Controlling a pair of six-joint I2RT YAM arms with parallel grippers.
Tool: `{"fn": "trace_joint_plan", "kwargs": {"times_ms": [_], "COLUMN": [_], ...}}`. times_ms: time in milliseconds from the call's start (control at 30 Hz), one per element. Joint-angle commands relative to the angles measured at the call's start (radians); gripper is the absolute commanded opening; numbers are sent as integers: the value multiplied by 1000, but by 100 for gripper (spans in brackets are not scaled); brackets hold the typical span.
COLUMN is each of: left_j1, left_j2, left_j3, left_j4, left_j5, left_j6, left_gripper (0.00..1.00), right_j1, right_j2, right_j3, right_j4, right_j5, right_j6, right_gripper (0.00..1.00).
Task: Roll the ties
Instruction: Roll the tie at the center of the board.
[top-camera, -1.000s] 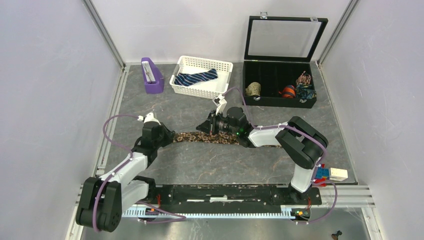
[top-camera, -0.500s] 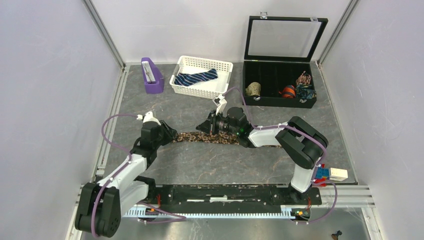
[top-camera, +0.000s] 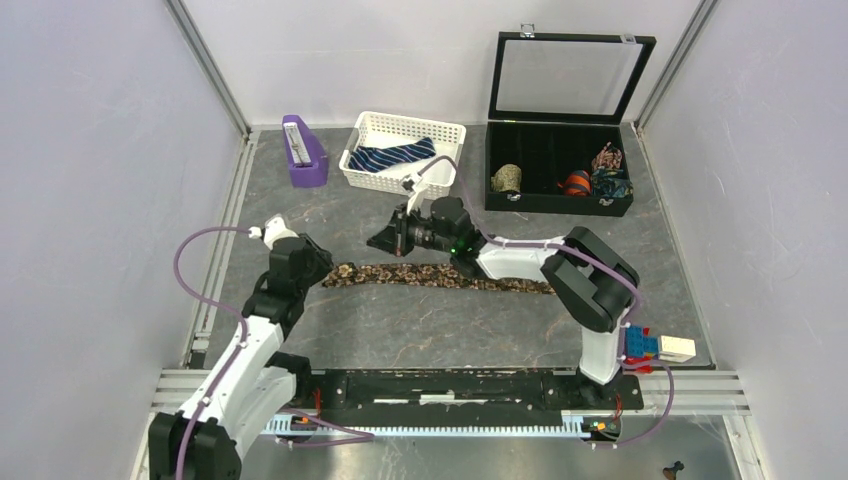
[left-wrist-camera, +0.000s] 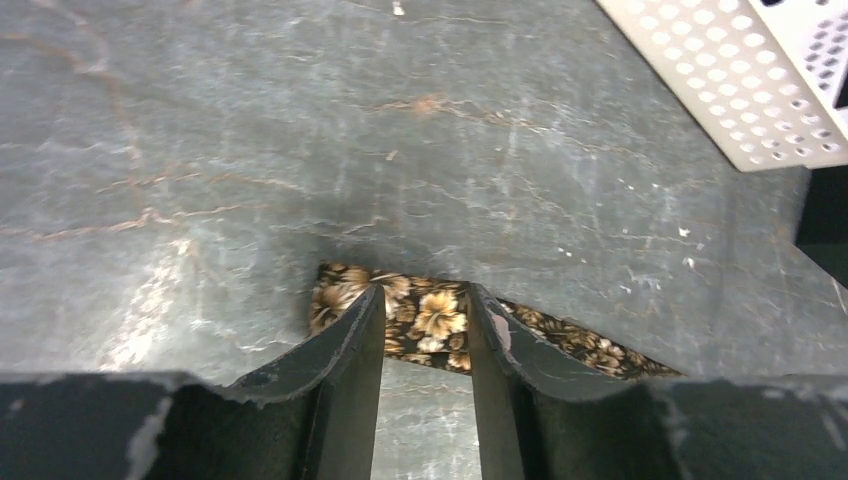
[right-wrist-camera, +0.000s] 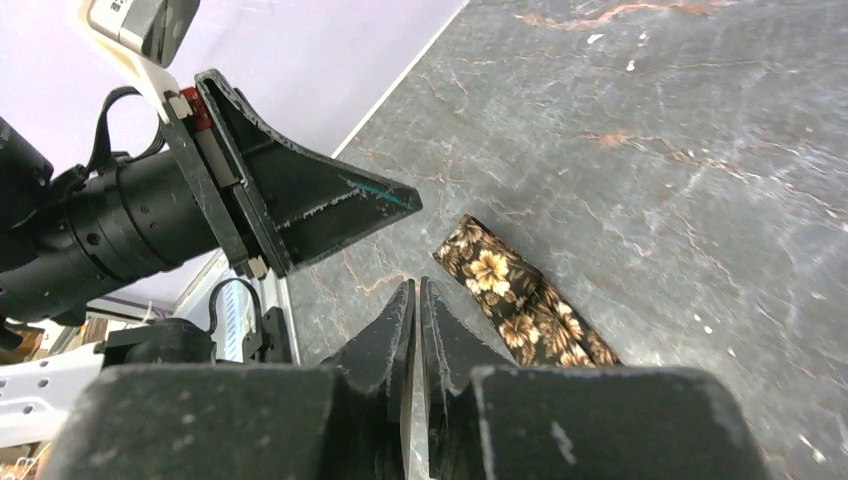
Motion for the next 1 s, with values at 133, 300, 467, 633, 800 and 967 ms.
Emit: {"fn": "trace_joint_plan", "kwargs": {"times_ms": [133,300,467,633,800,967], "left_j1": [173,274,275,275,269,255], "left_j2": [-33,-17,-66,-114,-94,-36], "left_j3": [-16,-70,-94,-122,-154,-155], "left_j4": [-98,-40,-57,-126,-131,-106], "left_j5": [89,220,284,299,325,347], "left_j6": [-78,-90,-96,-120,-139,-140], "left_gripper": [46,45,32,16,15,15], "right_j1": [33,43,45,42,36,36], "right_j2": [224,355,390,450,520,612], "right_j3": [264,396,448,553,662,792], "right_j4": [-129,-156,-194,-242,-300,-402], "right_j5": [-115,-201,-177,-162,-138,-129], "right_j6": [-51,-41,-84,-102,-116,-158], "right_gripper": [11,11,12,16,22,22]}}
